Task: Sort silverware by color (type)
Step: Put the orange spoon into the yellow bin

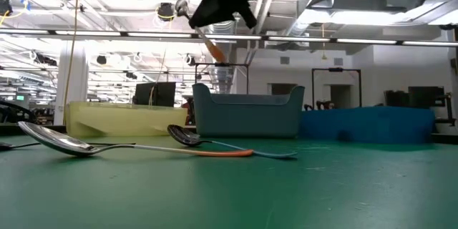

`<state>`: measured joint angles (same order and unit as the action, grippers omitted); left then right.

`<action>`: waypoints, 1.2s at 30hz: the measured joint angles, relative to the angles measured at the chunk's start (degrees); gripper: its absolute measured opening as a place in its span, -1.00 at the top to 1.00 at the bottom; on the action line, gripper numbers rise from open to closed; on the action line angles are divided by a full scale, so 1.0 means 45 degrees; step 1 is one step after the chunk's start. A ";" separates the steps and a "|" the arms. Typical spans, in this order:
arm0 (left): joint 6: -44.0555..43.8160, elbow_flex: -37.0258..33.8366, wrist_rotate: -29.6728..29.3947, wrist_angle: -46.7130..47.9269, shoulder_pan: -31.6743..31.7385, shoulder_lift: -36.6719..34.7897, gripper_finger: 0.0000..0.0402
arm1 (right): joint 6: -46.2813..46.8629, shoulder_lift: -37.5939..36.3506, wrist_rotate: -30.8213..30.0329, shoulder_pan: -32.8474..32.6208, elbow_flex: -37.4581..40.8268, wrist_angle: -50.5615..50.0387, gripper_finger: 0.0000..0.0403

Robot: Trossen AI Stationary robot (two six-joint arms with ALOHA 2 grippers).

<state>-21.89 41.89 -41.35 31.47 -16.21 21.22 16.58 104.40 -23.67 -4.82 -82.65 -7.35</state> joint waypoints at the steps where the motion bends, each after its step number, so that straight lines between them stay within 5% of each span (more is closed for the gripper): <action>1: 0.0010 0.0000 -0.0095 -0.0231 0.0004 -0.0017 -0.07 | -0.0176 0.0000 -0.0042 0.0214 0.0000 0.0415 1.00; 19: -0.1064 0.0005 -0.1972 -0.0604 0.0000 0.0028 -0.07 | -0.2698 0.0584 0.0665 0.2440 -0.0562 0.4255 1.00; 36: -0.2478 0.0019 -0.4371 -0.0594 0.0000 0.0142 -0.07 | -0.5135 0.5434 0.4264 0.3141 -0.7561 0.2260 1.00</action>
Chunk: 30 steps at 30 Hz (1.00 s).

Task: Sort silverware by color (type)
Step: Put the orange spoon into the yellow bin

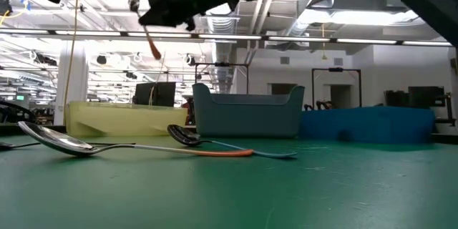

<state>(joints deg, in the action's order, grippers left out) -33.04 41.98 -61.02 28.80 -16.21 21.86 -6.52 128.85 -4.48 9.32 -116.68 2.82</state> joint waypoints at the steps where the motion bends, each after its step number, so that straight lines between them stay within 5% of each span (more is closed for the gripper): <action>1: -0.0081 0.0000 -0.0133 0.0000 0.0000 0.0032 -0.07 | 0.0001 0.0162 0.0220 0.0050 -0.0182 -0.0167 1.00; 14: 0.0639 0.0000 -0.0606 0.0092 0.0001 0.0696 -0.07 | -0.1962 0.0808 0.0730 0.0180 -0.0685 -0.1055 1.00; 30: 0.1102 0.0000 -0.0558 0.0338 0.0000 0.1060 -0.07 | -0.1564 0.0808 -0.0010 0.0664 -0.0682 -0.1534 1.00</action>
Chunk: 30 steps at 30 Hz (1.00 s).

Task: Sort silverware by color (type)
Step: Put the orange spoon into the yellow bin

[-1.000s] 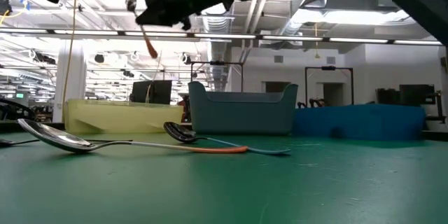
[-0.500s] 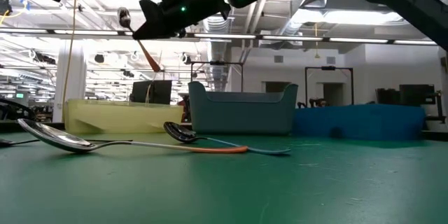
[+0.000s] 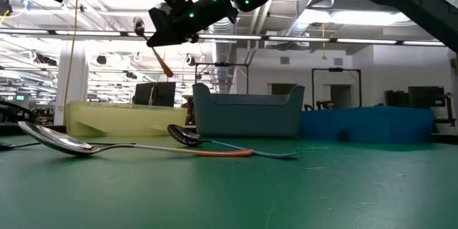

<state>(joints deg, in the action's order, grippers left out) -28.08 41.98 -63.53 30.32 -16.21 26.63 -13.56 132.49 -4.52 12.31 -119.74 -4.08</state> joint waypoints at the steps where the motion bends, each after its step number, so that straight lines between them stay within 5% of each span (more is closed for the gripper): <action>1: 0.0001 0.0000 0.0002 0.0079 0.0000 0.0000 -0.07 | 0.0000 -0.0001 -0.0027 0.0045 0.0000 0.0053 1.00; 23: 0.0735 -0.0005 -0.0651 0.0614 0.0001 -0.0010 -0.07 | -0.0859 -0.0024 -0.0003 0.0644 0.0005 0.2337 1.00; 30: 0.0745 -0.0005 -0.0719 0.0614 0.0010 -0.0080 -0.07 | -0.0654 0.1090 -0.0003 0.0648 0.0050 0.3241 1.00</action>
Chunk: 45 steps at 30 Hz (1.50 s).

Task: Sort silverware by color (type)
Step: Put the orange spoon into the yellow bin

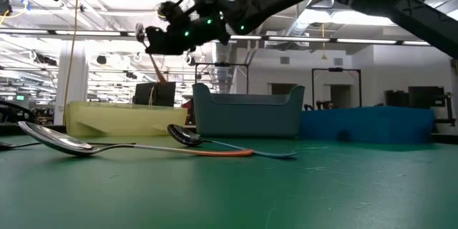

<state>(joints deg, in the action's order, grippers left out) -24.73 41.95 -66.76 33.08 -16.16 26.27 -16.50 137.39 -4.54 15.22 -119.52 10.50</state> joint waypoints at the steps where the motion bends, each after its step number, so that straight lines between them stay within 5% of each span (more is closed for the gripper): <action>1: -0.0005 -0.0005 0.0000 0.0000 0.0000 -0.0012 -0.07 | 0.0085 0.0145 -0.0004 -0.0005 -0.0031 0.0202 1.00; 19: -0.0301 -0.0005 0.0047 0.0206 0.0014 -0.0017 -0.07 | 0.1562 0.1337 0.0226 0.0083 -0.0125 0.1183 1.00; 31: -0.0326 -0.0005 -0.0063 0.0219 0.0033 -0.0012 -0.07 | -0.0308 0.2116 0.0777 -0.0117 -0.2580 -0.0378 1.00; 45: -0.0519 -0.0005 -0.0552 0.0223 0.0033 -0.0013 -0.07 | -0.0230 0.2604 0.1080 -0.0061 -0.2676 -0.0659 1.00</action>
<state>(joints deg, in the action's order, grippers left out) -27.06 41.93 -69.25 34.09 -16.01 26.22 -17.54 149.11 0.32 14.95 -131.56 7.53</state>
